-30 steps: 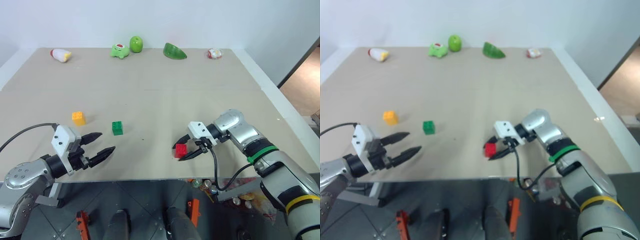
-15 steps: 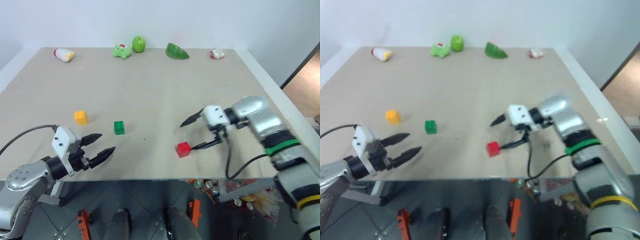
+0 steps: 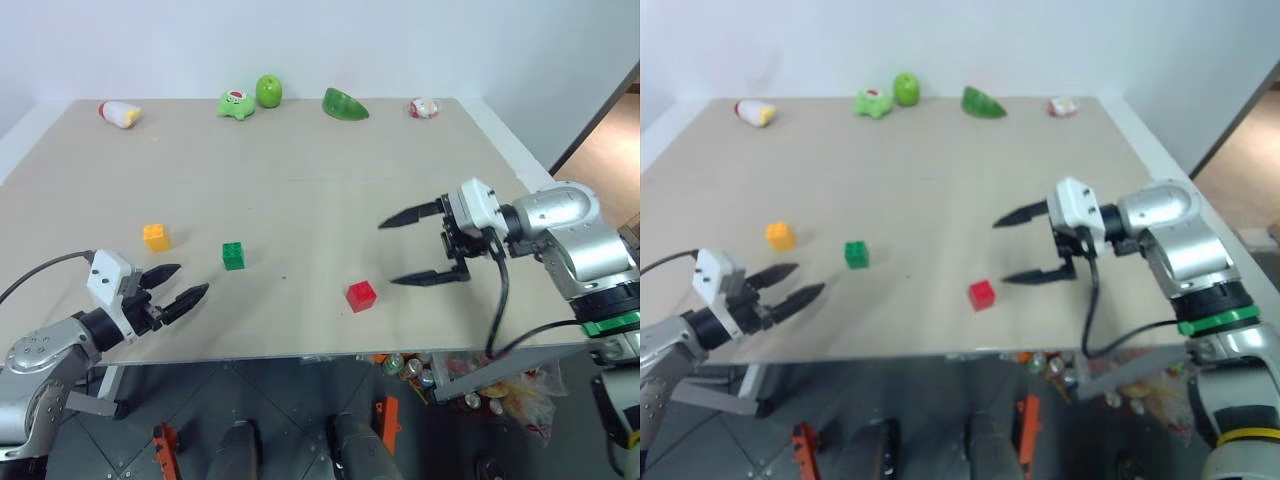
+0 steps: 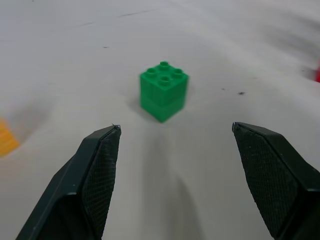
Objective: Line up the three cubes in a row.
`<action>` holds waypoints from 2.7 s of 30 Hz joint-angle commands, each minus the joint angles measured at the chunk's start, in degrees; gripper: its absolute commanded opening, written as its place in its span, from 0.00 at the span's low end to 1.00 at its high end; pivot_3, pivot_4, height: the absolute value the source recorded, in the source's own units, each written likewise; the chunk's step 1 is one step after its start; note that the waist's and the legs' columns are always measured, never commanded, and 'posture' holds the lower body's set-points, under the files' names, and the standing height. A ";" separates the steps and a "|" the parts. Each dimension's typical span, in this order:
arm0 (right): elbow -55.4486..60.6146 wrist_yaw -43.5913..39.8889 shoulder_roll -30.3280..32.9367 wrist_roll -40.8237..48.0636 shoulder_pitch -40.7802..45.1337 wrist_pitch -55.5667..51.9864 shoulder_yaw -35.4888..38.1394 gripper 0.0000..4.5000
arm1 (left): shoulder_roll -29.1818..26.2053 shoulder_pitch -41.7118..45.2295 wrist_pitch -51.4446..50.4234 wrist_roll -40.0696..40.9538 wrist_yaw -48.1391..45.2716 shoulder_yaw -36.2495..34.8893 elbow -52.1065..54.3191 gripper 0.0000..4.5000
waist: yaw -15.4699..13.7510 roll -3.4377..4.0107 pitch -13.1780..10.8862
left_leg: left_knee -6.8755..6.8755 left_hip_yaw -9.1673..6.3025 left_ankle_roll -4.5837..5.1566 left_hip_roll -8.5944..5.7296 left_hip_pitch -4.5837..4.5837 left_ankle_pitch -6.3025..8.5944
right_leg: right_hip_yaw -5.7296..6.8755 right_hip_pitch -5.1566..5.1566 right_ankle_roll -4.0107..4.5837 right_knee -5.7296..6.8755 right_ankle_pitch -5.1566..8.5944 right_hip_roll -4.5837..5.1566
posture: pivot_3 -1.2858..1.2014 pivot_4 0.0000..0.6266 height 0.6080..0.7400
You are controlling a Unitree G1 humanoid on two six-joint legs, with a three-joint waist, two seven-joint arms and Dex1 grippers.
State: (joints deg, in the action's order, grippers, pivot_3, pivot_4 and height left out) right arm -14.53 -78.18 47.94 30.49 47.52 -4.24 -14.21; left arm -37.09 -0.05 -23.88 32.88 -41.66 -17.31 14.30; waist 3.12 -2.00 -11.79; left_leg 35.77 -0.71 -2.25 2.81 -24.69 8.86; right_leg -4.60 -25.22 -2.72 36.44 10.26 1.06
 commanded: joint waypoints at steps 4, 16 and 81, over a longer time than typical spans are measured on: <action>8.54 2.95 -0.80 -1.76 -6.09 -3.93 4.51 1.00 | 1.72 3.94 2.02 -1.81 0.20 1.94 -2.03 0.82 | -0.69 -0.13 0.08 | 0.10 0.04 0.00 0.00 -0.12 -0.02 | 0.02 0.06 -0.04 0.00 -0.03 0.05 | 0.52 0.24 0.95; 10.86 13.37 -8.89 1.62 -5.38 -20.60 11.42 1.00 | 3.04 12.38 7.36 -8.25 -3.54 8.97 -12.79 0.82 | -0.52 -0.14 0.09 | 0.05 0.13 0.02 0.08 -0.33 -0.02 | 0.01 -0.11 -0.18 0.01 -0.13 -0.01 | 0.52 0.24 0.95; 6.58 12.28 -1.70 -6.13 -12.57 -18.12 16.31 1.00 | 10.75 33.45 16.87 -22.14 -31.40 31.27 -30.65 0.28 | -0.27 -0.11 0.09 | 0.17 0.24 0.13 0.02 -0.35 -0.09 | -0.22 -0.07 -0.37 0.06 -0.16 -0.03 | 0.52 0.24 0.95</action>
State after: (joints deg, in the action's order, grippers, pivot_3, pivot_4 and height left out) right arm -10.09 -66.01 45.88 23.76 34.55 -22.35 -0.05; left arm -25.65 32.90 -6.29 10.21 -72.30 14.23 -16.92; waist 2.85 -2.11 -11.70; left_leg 35.94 -0.47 -2.12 2.83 -25.04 8.77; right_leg -4.82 -25.29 -3.08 36.50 10.10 1.02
